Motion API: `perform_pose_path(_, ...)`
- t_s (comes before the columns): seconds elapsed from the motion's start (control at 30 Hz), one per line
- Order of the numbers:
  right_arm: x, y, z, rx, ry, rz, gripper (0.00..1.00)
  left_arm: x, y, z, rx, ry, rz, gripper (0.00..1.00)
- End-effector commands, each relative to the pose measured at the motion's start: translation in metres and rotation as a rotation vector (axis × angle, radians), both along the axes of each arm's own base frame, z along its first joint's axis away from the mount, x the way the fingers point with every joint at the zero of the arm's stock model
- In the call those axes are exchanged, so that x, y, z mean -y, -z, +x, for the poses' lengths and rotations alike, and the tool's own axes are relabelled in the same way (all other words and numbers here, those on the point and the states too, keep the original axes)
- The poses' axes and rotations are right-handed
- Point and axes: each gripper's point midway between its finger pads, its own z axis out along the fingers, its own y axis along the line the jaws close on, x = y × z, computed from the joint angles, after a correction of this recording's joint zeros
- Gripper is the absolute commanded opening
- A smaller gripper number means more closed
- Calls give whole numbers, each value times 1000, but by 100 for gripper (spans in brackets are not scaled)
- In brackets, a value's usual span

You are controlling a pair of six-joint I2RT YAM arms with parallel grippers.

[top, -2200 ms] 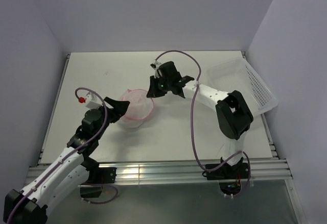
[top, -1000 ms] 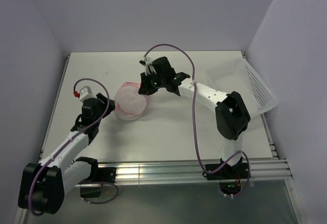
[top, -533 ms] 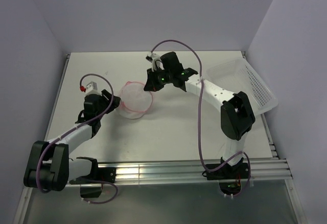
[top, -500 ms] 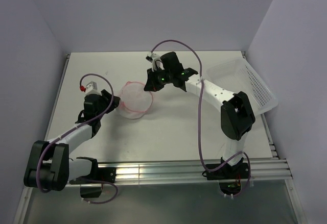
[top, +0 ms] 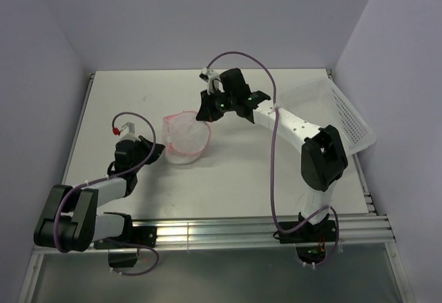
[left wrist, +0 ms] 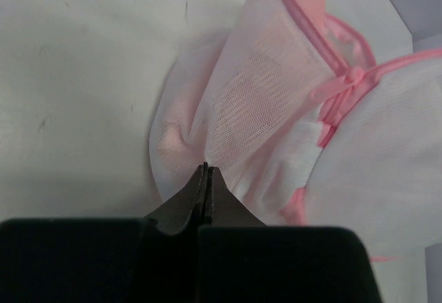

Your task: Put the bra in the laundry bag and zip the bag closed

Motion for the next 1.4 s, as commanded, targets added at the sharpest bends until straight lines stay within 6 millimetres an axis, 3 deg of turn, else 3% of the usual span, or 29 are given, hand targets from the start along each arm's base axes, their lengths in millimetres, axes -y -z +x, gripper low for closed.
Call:
perform_pose_path(0.0, 12, -50, 16, 128, 54, 79, 0, 12, -22, -12, 112, 52, -53, 0)
perform_pose_path(0.13, 10, -61, 39, 146, 107, 114, 0, 21, -22, -33, 137, 83, -53, 0)
perform_pose_path(0.27, 1, -58, 57, 137, 111, 110, 0, 31, -13, -55, 133, 117, -44, 0)
perform_pose_path(0.47, -17, -58, 96, 137, 161, 145, 9, 39, -14, -68, 150, 133, -37, 0)
perform_pose_path(0.5, -22, -47, 102, 100, 174, 153, 16, 40, -13, -69, 149, 132, -32, 0)
perform_pose_path(0.57, -30, -51, 110, 84, 194, 195, 32, 42, -13, -69, 149, 134, -30, 0)
perform_pose_path(0.6, -31, -45, 115, 53, 236, 208, 56, 43, -12, -69, 146, 137, -26, 0)
perform_pose_path(0.67, -28, -40, 113, 25, 269, 189, 70, 44, -13, -69, 148, 136, -29, 0)
perform_pose_path(0.7, -20, -55, 113, 56, 313, 190, 78, 44, -13, -69, 148, 137, -30, 0)
perform_pose_path(0.73, -12, -42, 107, 39, 340, 159, 80, 45, -15, -69, 152, 138, -32, 0)
perform_pose_path(0.87, 33, -56, 83, 100, 535, 153, 86, 48, -20, -69, 164, 136, -47, 0)
perform_pose_path(0.93, 63, -50, 54, 87, 628, 175, 86, 51, -21, -72, 163, 135, -71, 0)
perform_pose_path(0.97, 73, -86, 41, 125, 656, 291, 87, 55, -25, -74, 173, 147, -86, 0)
perform_pose_path(1.0, 86, -45, 21, 72, 682, 254, 87, 52, -23, -75, 168, 119, -95, 0)
perform_pose_path(1.07, 87, -65, -11, 61, 657, 416, 81, 53, -27, -77, 183, 104, -113, 0)
perform_pose_path(1.1, 82, -34, -36, 4, 617, 391, 78, 54, -27, -77, 184, 97, -118, 0)
perform_pose_path(1.13, 77, -35, -53, -8, 578, 400, 76, 52, -17, -82, 165, 92, -110, 0)
perform_pose_path(1.2, 63, -8, -84, -59, 509, 344, 70, 54, -15, -85, 163, 105, -114, 0)
perform_pose_path(1.27, 50, 4, -108, -146, 436, 367, 55, 56, -14, -88, 166, 109, -111, 0)
perform_pose_path(1.3, 51, 24, -121, -197, 423, 352, 45, 56, -12, -89, 167, 111, -109, 0)
perform_pose_path(1.33, 42, 21, -130, -221, 401, 400, 38, 58, -13, -92, 170, 120, -113, 0)
perform_pose_path(1.37, 43, 34, -137, -236, 401, 393, 29, 58, -13, -92, 174, 113, -114, 0)
